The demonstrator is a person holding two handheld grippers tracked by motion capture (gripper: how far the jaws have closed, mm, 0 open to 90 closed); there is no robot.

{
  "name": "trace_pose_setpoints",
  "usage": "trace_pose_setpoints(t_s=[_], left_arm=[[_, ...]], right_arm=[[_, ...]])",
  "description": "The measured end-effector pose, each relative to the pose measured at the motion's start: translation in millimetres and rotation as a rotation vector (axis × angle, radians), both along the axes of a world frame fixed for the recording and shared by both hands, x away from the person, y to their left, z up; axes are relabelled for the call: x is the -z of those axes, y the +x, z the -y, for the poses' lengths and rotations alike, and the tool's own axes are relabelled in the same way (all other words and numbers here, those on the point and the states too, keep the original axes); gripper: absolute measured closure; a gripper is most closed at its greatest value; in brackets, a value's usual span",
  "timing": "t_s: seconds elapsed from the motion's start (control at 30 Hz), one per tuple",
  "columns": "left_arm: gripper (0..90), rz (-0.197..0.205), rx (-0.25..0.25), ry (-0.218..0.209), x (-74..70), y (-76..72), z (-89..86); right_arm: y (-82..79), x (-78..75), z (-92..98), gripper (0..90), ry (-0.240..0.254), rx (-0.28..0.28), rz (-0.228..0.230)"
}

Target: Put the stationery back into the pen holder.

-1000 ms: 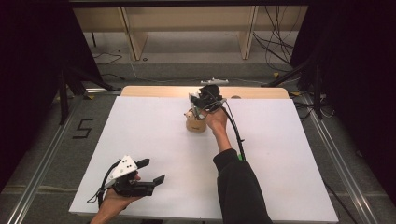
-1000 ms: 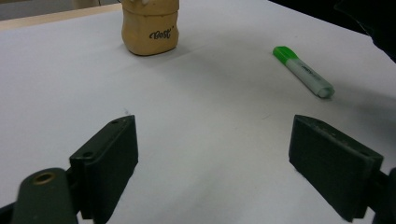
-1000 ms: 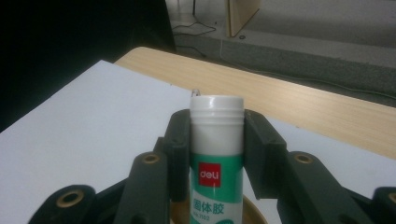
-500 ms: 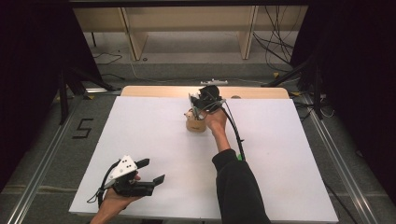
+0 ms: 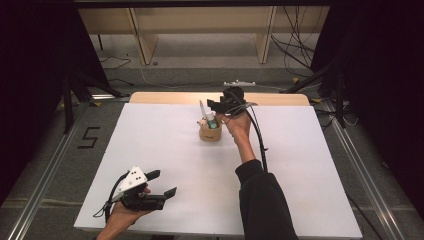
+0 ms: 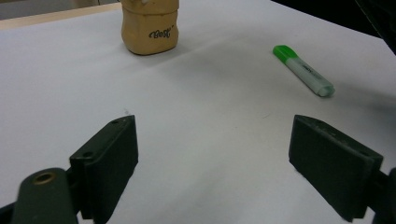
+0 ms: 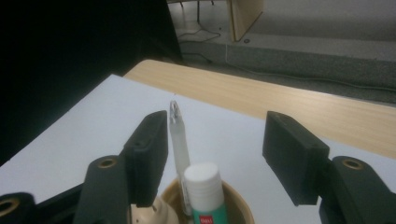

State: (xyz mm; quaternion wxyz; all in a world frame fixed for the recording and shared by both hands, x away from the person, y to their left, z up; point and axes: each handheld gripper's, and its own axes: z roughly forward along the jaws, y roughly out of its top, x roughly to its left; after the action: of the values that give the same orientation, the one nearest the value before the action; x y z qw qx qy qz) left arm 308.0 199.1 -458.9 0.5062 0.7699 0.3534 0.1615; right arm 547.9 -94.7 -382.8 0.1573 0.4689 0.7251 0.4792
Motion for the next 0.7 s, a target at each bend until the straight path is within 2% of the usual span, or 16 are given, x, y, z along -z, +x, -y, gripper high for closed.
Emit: trace_pose_setpoints(t_s=[0.23, 0.47, 0.7], left_arm=[[15.4, -0.008, -0.004, 0.001, 0.7, 0.7, -0.9], [15.4, -0.014, -0.008, 0.001, 1.4, 0.2, 0.4], [15.3, -0.018, -0.008, 0.006, 2.2, 0.8, 1.7]], right_arm=[[-15.6, -8.6, 15.2, 33.8, -0.011, -0.036, -0.013], [-51.7, -14.3, 39.7, 31.7, -0.032, -0.074, 0.014], [-85.4, -8.4, 75.2, 30.8, -0.01, -0.072, 0.045]])
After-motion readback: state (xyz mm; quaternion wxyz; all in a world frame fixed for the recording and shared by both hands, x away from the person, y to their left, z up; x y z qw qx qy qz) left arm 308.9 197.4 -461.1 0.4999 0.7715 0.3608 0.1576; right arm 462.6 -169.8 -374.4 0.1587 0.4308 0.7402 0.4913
